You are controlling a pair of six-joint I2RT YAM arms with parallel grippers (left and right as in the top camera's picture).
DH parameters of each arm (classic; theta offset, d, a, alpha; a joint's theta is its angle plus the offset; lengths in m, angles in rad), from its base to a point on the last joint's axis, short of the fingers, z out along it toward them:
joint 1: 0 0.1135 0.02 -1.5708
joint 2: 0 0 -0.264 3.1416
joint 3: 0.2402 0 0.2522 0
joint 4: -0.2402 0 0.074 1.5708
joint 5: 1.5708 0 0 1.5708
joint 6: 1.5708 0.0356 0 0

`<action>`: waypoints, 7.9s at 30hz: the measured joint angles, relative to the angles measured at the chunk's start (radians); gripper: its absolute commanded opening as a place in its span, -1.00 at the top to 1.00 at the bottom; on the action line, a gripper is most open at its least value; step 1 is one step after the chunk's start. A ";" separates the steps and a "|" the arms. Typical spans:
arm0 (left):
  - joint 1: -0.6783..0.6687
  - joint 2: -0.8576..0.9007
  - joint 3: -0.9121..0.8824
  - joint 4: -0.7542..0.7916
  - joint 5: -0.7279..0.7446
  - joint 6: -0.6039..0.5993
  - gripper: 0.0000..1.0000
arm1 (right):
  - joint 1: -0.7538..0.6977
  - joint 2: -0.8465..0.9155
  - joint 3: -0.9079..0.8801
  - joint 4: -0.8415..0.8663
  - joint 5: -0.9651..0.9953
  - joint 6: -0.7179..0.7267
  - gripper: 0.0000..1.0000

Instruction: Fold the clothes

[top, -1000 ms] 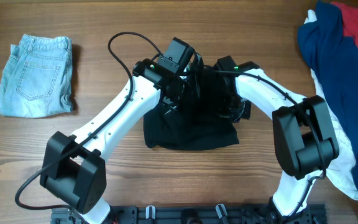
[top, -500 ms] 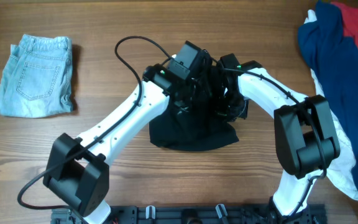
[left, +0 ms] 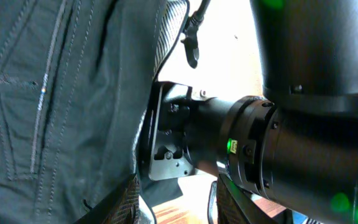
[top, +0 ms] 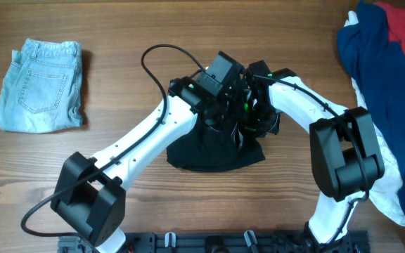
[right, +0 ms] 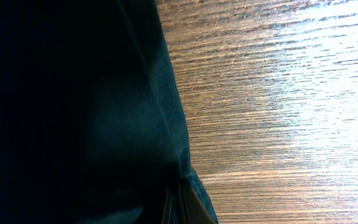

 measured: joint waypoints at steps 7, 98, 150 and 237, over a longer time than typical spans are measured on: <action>0.116 -0.075 0.002 -0.042 -0.060 0.070 0.22 | -0.006 -0.013 0.010 -0.066 0.030 0.010 0.91; 0.436 0.365 0.072 0.047 -0.092 0.479 0.48 | 0.110 0.027 0.051 -0.098 -0.026 -0.129 0.91; 0.430 0.245 0.057 0.067 0.143 0.690 -1.00 | 0.008 0.013 0.084 0.188 0.191 -0.183 0.91; 1.096 0.023 0.126 0.131 -0.325 0.995 0.92 | -0.002 -0.608 0.088 -0.044 0.209 -0.140 0.91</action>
